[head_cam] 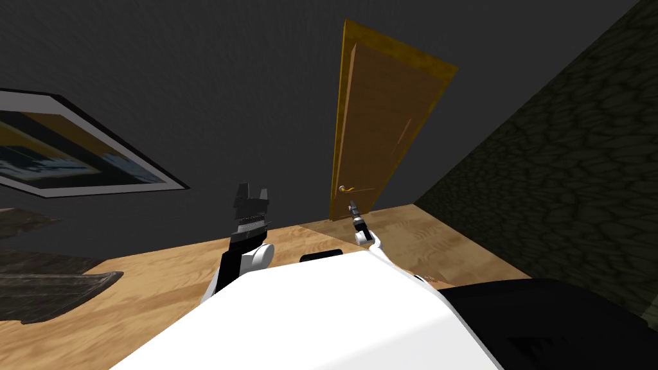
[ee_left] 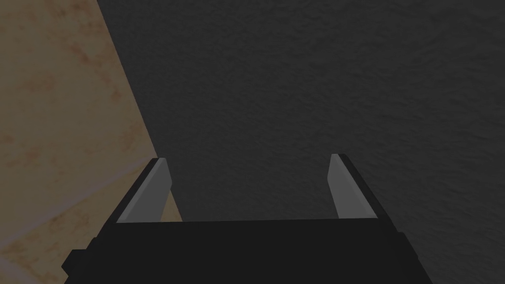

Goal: Pull the door open

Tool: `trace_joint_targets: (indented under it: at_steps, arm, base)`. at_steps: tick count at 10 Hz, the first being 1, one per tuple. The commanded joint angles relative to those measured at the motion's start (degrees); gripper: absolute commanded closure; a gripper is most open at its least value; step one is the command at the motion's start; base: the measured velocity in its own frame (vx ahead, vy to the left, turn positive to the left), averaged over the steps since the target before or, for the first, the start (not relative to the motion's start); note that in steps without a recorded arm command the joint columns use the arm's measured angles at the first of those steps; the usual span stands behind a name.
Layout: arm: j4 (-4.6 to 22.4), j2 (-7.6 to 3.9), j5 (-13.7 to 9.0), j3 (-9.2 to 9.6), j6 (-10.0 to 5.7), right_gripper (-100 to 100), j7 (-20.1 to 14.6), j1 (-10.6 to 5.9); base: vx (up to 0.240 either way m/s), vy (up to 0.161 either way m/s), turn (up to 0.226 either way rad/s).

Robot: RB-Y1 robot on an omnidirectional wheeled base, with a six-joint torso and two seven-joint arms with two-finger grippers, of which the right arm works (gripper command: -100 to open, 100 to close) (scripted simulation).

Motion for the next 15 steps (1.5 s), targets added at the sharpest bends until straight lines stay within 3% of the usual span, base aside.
trace_joint_targets:
  at_steps: [1, 10, 14, 15]
  arm:
    - [2.33, -0.52, -0.49, 0.30, -0.20, -100, -0.45, -0.92]
    - [14.33, -3.11, -2.96, 1.68, -0.70, -100, -2.56, -6.33]
    - [18.78, -4.06, -3.87, 2.19, -0.89, -100, -3.34, -8.33]
    - [18.30, -3.85, -3.67, 2.12, -1.15, -100, -3.23, -8.05]
  base:
    - [0.090, -0.047, 0.062]
    - [0.085, -0.051, 0.055]
    - [0.105, -0.059, 0.050]
    - [0.054, -0.034, 0.016]
